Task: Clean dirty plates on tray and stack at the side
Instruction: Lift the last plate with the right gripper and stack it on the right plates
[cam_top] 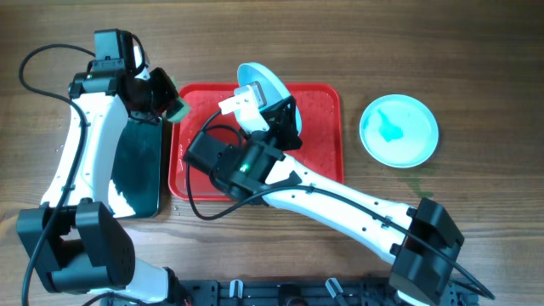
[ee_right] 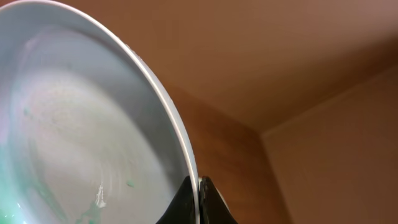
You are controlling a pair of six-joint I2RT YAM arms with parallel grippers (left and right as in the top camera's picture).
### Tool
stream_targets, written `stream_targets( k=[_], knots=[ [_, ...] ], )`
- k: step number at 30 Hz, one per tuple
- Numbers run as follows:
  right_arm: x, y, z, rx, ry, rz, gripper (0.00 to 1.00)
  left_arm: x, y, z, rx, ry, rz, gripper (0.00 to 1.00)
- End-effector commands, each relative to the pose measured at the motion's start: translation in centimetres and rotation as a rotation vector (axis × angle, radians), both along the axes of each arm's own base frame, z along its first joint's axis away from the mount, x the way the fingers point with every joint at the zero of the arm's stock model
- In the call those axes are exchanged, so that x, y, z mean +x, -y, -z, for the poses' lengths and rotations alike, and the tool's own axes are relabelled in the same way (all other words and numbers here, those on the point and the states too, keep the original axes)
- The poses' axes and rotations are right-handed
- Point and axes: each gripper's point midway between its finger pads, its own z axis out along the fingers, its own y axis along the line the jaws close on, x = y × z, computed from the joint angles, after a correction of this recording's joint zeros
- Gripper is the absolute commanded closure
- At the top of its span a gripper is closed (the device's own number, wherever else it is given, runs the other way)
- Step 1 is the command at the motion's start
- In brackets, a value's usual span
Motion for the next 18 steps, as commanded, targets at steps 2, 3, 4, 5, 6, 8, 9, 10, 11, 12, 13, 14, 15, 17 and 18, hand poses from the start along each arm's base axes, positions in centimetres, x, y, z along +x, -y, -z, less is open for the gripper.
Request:
stream_targets(
  k=[2,3,4,5,6,8,9,10,11,12,13,14,15,17,18],
  knots=[
    [-0.1,0.9,-2.7,0.017,0.132,0.040,0.95,-0.1,-0.3,0.5,0.011,-0.017,-0.023,0.96],
    [-0.1,0.8,-2.3,0.040,0.120,0.037,0.96,-0.1,-0.3,0.5,0.011,-0.016,-0.023,0.96],
    [0.0,0.7,-1.7,0.063,0.092,0.031,0.96,-0.1,-0.3,0.5,0.011,-0.016,-0.023,0.96],
    [0.1,0.3,-0.3,0.108,0.019,0.017,0.96,-0.1,-0.3,0.5,0.011,-0.016,-0.023,0.96],
    [0.1,0.0,1.5,0.178,-0.074,0.007,0.96,-0.1,-0.3,0.5,0.011,-0.016,-0.023,0.96],
    [-0.2,-1.2,5.3,0.317,-0.287,-0.022,0.96,-0.1,-0.3,0.5,0.011,-0.016,-0.023,0.96],
    [-0.3,-1.8,7.1,0.386,-0.409,-0.043,0.96,-0.1,-0.3,0.5,0.011,-0.016,-0.023,0.96],
    [-0.4,-2.1,8.1,0.436,-0.496,-0.062,0.96,-0.1,-0.3,0.5,0.011,-0.016,-0.023,0.96],
    [0.0,-1.8,9.2,0.532,-0.609,-0.065,0.96,-0.1,-0.3,0.5,0.011,-0.016,-0.023,0.96],
    [1.3,-0.1,9.4,0.658,-0.694,-0.042,0.96,-0.1,-0.3,0.5,0.011,-0.016,-0.023,0.96],
    [2.8,1.6,9.0,0.785,-0.751,-0.046,0.96,-0.1,-0.3,0.5,0.011,-0.016,-0.023,0.96],
    [3.6,2.4,8.7,0.863,-0.778,-0.053,0.96,-0.1,-0.3,0.5,0.011,-0.016,-0.023,0.96],
    [4.3,3.3,8.6,0.926,-0.788,-0.044,0.96,-0.1,-0.3,0.5,0.011,-0.016,-0.023,0.96],
    [6.8,7.6,8.1,1.118,-0.796,0.006,0.96,-0.1,-0.4,0.5,0.013,-0.016,-0.025,0.96],
    [8.1,11.3,8.0,1.189,-0.764,0.074,0.96,-0.1,-0.6,0.5,0.022,-0.016,-0.029,0.96]
  ],
)
